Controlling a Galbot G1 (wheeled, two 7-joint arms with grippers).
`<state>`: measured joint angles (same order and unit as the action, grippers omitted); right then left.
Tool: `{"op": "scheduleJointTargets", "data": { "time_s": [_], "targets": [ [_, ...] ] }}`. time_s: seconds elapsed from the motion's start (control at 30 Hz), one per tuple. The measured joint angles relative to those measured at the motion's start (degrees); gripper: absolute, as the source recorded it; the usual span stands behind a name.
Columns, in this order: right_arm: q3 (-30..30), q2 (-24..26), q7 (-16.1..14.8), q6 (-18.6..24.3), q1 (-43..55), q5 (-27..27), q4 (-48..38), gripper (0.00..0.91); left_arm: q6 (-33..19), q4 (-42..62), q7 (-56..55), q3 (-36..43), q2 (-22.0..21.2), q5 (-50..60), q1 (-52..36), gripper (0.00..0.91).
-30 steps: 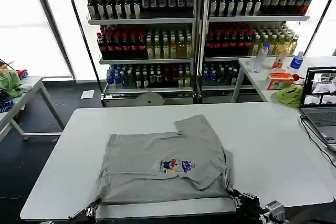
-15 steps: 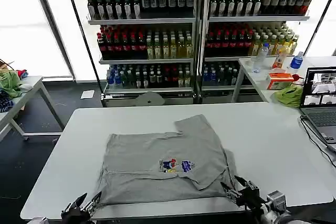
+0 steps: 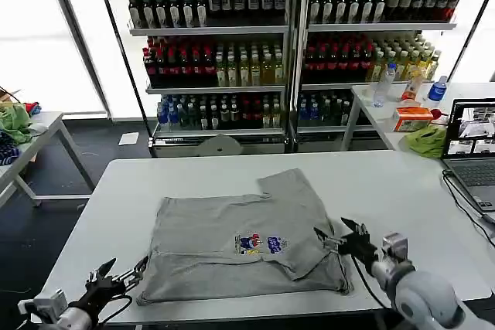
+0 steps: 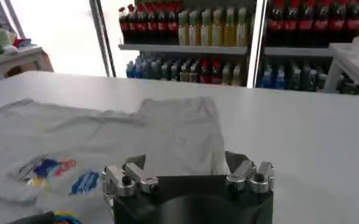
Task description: Fold and organize the clothes.
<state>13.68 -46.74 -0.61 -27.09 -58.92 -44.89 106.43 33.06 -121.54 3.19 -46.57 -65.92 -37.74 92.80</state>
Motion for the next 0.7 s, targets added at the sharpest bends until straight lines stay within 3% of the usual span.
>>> {"op": "scheduleJointTargets", "data": {
  "time_s": [0.37,0.7],
  "targets": [
    [-9.55,-8.07,-4.92,-0.47,20.51,3.34,-19.57,0.907,0.00,12.29,1.68,5.03,7.29,-2.41,-13.15,0.907],
    [-13.38,-15.37,-5.87,-0.56,30.79,6.76,-35.11,0.907,-0.01,22.99,2.65,11.45,9.97,-3.06,-24.93,0.907]
  ]
}}
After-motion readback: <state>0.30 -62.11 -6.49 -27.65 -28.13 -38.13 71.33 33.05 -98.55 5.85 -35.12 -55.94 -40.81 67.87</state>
